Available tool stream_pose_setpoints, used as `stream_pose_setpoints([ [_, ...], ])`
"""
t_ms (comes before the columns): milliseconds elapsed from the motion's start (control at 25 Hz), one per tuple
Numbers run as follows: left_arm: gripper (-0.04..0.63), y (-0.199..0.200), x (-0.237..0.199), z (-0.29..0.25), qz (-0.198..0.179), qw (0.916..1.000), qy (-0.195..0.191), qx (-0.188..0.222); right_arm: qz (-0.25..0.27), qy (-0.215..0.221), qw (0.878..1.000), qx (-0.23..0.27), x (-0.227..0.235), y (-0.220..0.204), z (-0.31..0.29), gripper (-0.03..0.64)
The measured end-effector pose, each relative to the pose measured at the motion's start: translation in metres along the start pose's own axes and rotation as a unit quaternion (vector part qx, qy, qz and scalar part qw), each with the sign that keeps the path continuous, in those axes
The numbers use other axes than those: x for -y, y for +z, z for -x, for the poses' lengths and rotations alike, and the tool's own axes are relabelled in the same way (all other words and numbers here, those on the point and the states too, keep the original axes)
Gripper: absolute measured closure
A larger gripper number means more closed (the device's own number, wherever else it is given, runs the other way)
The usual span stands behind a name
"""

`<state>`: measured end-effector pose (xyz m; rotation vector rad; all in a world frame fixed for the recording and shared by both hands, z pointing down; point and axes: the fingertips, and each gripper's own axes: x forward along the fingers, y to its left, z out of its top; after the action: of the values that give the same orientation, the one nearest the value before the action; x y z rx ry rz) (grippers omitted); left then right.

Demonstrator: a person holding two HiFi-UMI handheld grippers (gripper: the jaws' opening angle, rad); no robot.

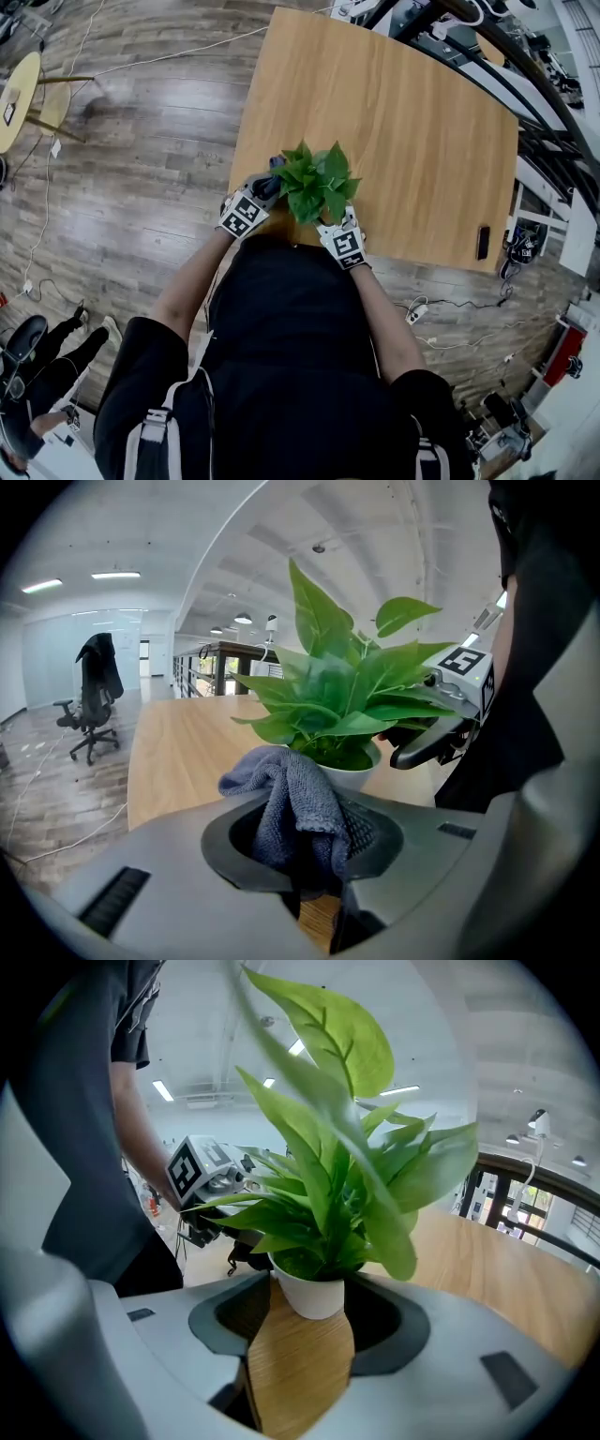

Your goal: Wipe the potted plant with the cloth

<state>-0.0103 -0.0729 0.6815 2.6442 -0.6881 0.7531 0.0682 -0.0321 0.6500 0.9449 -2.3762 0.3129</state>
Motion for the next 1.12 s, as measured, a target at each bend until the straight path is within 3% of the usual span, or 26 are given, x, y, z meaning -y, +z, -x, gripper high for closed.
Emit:
stream_pose_setpoints([
  [800,0.480,-0.012,0.037,0.001,-0.006,0.9985,-0.053,-0.011,-0.019,-0.014,1.000,0.012,0.012,0.000,-0.001,0.385],
  [1120,0.480,-0.012,0.011,0.007,0.026,0.9994,-0.023,0.002,-0.027,0.012,0.999,0.015,-0.012,0.002,-0.001,0.385],
])
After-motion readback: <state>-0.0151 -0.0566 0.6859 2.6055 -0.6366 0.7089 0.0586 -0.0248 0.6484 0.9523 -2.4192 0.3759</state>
